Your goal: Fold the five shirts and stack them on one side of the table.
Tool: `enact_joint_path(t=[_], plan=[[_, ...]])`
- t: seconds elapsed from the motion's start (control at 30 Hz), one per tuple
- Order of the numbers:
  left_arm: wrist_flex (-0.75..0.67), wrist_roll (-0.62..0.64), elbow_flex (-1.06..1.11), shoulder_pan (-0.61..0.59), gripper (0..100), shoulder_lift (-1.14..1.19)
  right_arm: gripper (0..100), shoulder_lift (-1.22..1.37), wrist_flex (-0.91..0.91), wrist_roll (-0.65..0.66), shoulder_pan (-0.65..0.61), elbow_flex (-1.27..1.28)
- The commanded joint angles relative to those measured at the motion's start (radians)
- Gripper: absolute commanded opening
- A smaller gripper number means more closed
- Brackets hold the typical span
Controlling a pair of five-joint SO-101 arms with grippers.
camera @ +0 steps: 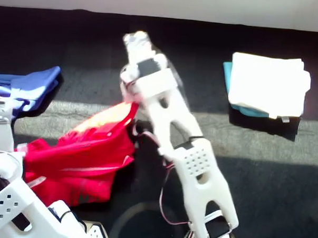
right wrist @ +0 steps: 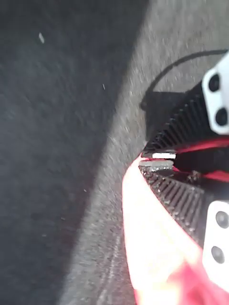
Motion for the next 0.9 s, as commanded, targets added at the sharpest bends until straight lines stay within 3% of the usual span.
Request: enact_joint_path(t=[0.0,0.23,0.37,0.47,0.63,0.77,0.87], plan=[[-0.110,0.103,-0.008,0.054,1,-0.001,0.6,-0.159,0.027,0.083,0.159,-0.136],[-0.146,0.230,-0.137,0.441,1,-0.001,0.6,-0.275,0.076,0.153,0.346,-0.292],[-0.141,0.256,-0.262,0.578,1,0.001,0.9,-0.297,0.124,0.150,0.358,-0.269],[-0.109,0.255,-0.266,0.558,1,-0.002,3.4,-0.280,0.119,0.147,0.311,-0.153],[-0.008,0.252,-0.266,0.426,1,-0.010,18.5,-0.186,0.099,0.117,0.124,-0.015],[0.066,0.252,-0.266,0.337,1,-0.010,19.0,-0.088,-0.004,0.061,-0.002,-0.007],[0.135,0.252,-0.266,0.317,1,-0.010,19.0,-0.042,-0.140,-0.077,-0.053,-0.007]])
